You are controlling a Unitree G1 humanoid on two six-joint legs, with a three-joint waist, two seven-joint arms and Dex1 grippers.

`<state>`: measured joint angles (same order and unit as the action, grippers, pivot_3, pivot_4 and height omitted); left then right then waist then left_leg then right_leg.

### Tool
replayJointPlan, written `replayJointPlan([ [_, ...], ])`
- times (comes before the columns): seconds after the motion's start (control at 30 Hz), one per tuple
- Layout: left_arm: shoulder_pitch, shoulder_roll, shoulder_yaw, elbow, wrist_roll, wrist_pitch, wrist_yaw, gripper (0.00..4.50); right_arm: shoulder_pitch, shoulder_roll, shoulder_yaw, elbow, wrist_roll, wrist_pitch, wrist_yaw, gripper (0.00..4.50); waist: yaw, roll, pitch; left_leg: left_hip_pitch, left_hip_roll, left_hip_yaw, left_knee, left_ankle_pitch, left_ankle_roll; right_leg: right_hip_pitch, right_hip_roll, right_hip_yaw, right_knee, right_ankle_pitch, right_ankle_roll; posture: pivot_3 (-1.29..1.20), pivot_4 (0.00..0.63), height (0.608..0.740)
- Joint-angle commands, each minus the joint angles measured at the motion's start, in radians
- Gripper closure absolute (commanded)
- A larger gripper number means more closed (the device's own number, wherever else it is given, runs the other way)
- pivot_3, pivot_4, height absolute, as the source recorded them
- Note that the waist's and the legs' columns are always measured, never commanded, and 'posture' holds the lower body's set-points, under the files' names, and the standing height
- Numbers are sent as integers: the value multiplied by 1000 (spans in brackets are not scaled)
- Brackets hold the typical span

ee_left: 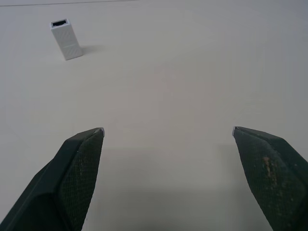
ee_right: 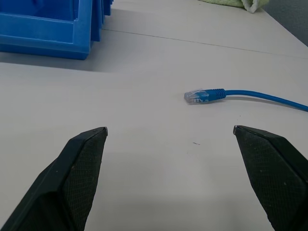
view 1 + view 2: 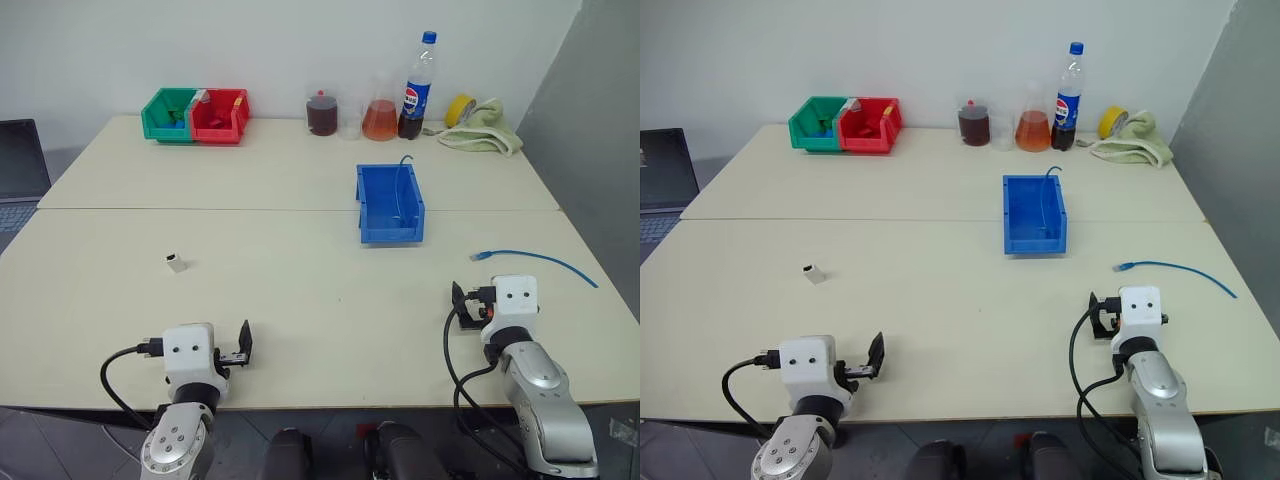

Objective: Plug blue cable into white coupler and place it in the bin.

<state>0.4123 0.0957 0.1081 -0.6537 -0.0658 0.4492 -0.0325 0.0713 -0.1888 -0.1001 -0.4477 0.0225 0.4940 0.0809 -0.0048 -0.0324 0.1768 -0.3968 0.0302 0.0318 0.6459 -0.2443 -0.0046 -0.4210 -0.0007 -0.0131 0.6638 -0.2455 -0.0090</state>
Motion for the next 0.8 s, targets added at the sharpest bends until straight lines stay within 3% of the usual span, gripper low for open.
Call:
replayJointPlan([
  [0.03,4,8,0,-34,25,-17,9,0,-5,-3,-17,-36,-1,-14,-6,32,0,0,0,0,0,0,0,0,0,0,0,0,0,0,0,0,150,740],
  [0.8,-9,-4,6,-37,11,-17,3,0,0,1,-16,-42,-3,-11,-12,32,0,0,0,0,0,0,0,0,0,0,0,0,0,0,0,0,150,740],
])
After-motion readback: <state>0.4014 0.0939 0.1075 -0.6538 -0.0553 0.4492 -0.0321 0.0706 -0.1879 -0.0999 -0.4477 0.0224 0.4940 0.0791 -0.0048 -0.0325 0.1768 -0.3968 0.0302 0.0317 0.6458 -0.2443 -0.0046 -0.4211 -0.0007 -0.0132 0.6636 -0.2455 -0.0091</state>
